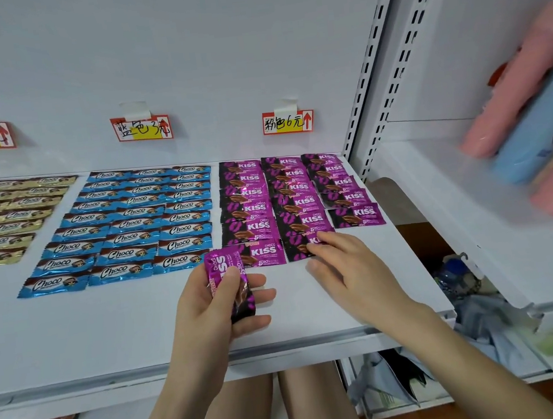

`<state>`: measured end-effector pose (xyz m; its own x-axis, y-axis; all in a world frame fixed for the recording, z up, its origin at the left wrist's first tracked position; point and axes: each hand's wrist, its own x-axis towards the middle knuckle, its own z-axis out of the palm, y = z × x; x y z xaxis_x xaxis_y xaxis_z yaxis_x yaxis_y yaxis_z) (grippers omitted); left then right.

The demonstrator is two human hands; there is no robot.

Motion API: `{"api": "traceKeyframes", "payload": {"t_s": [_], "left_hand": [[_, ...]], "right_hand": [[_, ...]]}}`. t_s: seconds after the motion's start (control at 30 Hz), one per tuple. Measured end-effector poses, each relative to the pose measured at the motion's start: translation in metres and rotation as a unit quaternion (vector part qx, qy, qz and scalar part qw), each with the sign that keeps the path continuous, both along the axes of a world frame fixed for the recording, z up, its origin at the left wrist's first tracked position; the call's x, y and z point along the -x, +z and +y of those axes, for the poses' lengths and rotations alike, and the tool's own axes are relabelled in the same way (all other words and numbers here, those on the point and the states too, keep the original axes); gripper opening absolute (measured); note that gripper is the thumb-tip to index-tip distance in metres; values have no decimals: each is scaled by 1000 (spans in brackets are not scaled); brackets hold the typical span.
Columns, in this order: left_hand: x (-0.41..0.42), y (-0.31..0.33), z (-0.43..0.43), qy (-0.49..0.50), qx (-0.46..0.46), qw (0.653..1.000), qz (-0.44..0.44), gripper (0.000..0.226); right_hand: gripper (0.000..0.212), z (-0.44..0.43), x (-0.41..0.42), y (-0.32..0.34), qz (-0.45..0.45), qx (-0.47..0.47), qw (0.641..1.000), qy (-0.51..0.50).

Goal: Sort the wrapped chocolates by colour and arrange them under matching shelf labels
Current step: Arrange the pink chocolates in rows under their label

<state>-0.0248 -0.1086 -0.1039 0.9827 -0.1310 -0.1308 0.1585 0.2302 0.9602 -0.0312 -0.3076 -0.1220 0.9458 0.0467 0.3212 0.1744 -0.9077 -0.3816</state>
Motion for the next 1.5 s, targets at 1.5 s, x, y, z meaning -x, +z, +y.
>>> {"api": "traceKeyframes", "payload": {"t_s": [1.5], "left_hand": [[6,-15,-60,-115,-456,749,-467,13]], "right_hand": [[17,-78,37,17,8,-134,970,-201]]}}
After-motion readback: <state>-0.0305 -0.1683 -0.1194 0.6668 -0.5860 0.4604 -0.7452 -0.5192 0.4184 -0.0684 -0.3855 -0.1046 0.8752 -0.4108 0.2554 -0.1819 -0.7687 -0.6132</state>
